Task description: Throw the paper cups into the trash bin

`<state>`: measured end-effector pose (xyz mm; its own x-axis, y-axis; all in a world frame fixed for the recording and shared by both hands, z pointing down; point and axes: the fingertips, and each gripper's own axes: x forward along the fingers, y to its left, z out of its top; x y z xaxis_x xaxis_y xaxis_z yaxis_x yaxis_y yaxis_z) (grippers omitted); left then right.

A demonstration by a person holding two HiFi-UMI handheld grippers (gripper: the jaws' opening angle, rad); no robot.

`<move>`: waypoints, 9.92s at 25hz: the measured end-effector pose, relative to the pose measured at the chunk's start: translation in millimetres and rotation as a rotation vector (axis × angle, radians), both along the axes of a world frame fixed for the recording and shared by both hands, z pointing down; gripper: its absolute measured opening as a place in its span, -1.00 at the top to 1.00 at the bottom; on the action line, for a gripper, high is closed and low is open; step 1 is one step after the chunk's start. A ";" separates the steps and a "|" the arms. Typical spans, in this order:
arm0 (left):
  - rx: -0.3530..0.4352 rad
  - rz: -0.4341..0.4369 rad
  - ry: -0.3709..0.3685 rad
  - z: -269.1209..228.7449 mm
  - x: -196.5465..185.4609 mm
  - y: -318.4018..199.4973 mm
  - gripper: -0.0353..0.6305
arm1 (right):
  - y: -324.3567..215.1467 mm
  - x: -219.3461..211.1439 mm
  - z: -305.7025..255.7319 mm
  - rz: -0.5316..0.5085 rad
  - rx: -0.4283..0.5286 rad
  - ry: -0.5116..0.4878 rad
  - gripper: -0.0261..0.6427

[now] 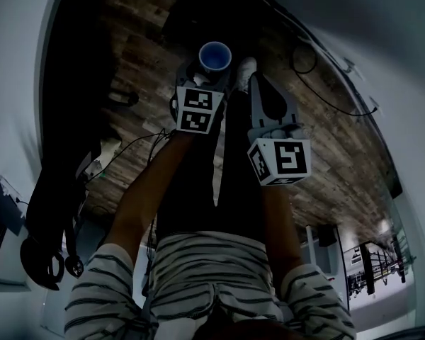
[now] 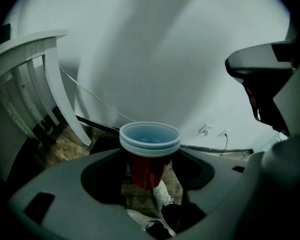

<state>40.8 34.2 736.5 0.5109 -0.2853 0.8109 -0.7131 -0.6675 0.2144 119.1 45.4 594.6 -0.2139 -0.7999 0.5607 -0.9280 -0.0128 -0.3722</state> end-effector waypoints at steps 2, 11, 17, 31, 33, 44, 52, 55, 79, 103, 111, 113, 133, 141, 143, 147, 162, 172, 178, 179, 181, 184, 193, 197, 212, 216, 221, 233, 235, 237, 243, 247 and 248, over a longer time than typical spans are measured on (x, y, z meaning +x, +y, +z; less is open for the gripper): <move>-0.004 0.003 -0.004 9.4 1.4 0.0 -0.01 | 1.3 1.3 8.2 0.001 -0.008 0.000 0.87; -0.037 0.011 -0.028 52.8 -1.1 -2.5 -0.01 | 6.1 0.5 43.0 0.012 -0.051 -0.017 0.87; -0.047 0.001 -0.038 82.1 -2.1 -13.0 -0.01 | 4.8 1.0 59.8 0.013 -0.067 -0.020 0.87; -0.036 0.033 -0.057 151.9 3.9 -32.3 -0.01 | -3.0 3.0 85.3 0.030 -0.078 -0.024 0.87; -0.043 0.046 -0.060 161.2 5.4 -31.6 -0.01 | -3.5 3.6 88.7 0.030 -0.082 -0.022 0.87; -0.051 0.069 -0.073 195.9 12.4 -43.1 -0.01 | -7.5 -0.9 108.6 0.032 -0.098 -0.027 0.87; -0.080 0.069 -0.097 223.0 15.7 -51.4 -0.01 | -12.7 -0.6 120.9 0.034 -0.108 -0.029 0.87; -0.078 0.081 -0.102 233.4 17.3 -53.1 -0.01 | -13.2 -0.3 123.9 0.035 -0.107 -0.028 0.87; -0.130 0.246 -0.190 284.4 34.7 -67.0 -0.01 | -10.6 1.7 142.8 0.037 -0.128 -0.048 0.87; -0.202 0.322 -0.264 322.9 44.5 -67.2 -0.01 | -9.4 19.5 156.8 0.067 -0.144 -0.055 0.87; -0.237 0.319 -0.278 330.4 40.1 -64.9 -0.01 | -13.6 16.8 156.6 0.067 -0.141 -0.063 0.87; -0.240 0.314 -0.282 331.4 38.5 -65.2 -0.01 | -14.0 16.8 156.2 0.069 -0.140 -0.064 0.87; -0.203 0.246 -0.251 295.1 37.7 -74.3 -0.01 | -15.2 20.2 136.1 0.077 -0.108 -0.061 0.87; -0.203 0.215 -0.242 267.1 39.5 -75.6 0.07 | -17.7 22.6 116.0 0.069 -0.079 -0.054 0.87; -0.198 0.201 -0.236 256.7 38.1 -78.0 0.11 | -19.3 21.6 109.2 0.066 -0.071 -0.050 0.87; -0.186 0.165 -0.221 238.9 34.5 -84.6 0.18 | -21.2 20.7 97.0 0.056 -0.057 -0.041 0.87; -0.144 0.076 -0.120 155.9 27.5 -86.5 0.40 | -26.2 12.3 36.3 0.027 -0.002 -0.005 0.87; -0.129 0.008 -0.067 92.1 19.8 -79.6 0.53 | -29.8 5.0 -5.0 -0.005 0.028 0.031 0.87; -0.091 -0.045 -0.031 58.4 14.1 -86.0 0.65 | -34.5 0.2 -25.0 -0.028 0.052 0.047 0.87; -0.084 -0.052 -0.027 51.9 12.9 -86.6 0.68 | -34.4 -0.9 -28.1 -0.033 0.056 0.049 0.87; -0.069 -0.064 -0.019 39.7 10.9 -88.5 0.71 | -35.8 -2.5 -34.7 -0.042 0.067 0.053 0.87; -0.047 -0.088 0.000 19.1 7.9 -91.6 0.75 | -38.9 -5.8 -43.9 -0.056 0.076 0.058 0.87; 0.073 -0.125 0.058 -67.9 -7.8 -100.3 0.82 | -50.8 -17.1 -95.9 -0.097 0.130 0.078 0.87; 0.101 -0.182 0.110 -118.8 -22.0 -99.9 0.82 | -53.2 -28.3 -126.1 -0.123 0.159 0.079 0.87; 0.321 -0.323 0.309 -305.7 -68.5 -100.7 0.82 | -65.0 -72.5 -236.9 -0.258 0.287 0.084 0.87; 0.383 -0.344 0.351 -350.1 -75.5 -99.9 0.82 | -72.7 -79.9 -267.2 -0.288 0.335 0.098 0.87; 0.456 -0.354 0.375 -397.3 -86.6 -89.2 0.82 | -70.0 -89.7 -300.3 -0.322 0.381 0.102 0.87; 0.617 -0.377 0.418 -482.8 -106.0 -63.0 0.82 | -63.5 -109.2 -355.6 -0.378 0.471 0.105 0.87; 0.639 -0.377 0.423 -494.7 -108.7 -63.2 0.82 | -67.6 -112.6 -365.8 -0.384 0.495 0.104 0.87; 0.662 -0.379 0.431 -505.4 -111.1 -61.7 0.82 | -69.6 -113.2 -375.5 -0.386 0.517 0.108 0.87; 0.722 -0.402 0.460 -530.7 -120.1 -61.5 0.82 | -73.9 -117.0 -396.4 -0.408 0.570 0.114 0.87; 0.753 -0.417 0.469 -543.5 -126.7 -61.9 0.82 | -75.0 -124.2 -408.0 -0.427 0.596 0.110 0.87; 0.760 -0.422 0.470 -545.5 -128.9 -62.8 0.82 | -75.5 -126.8 -410.4 -0.433 0.604 0.108 0.87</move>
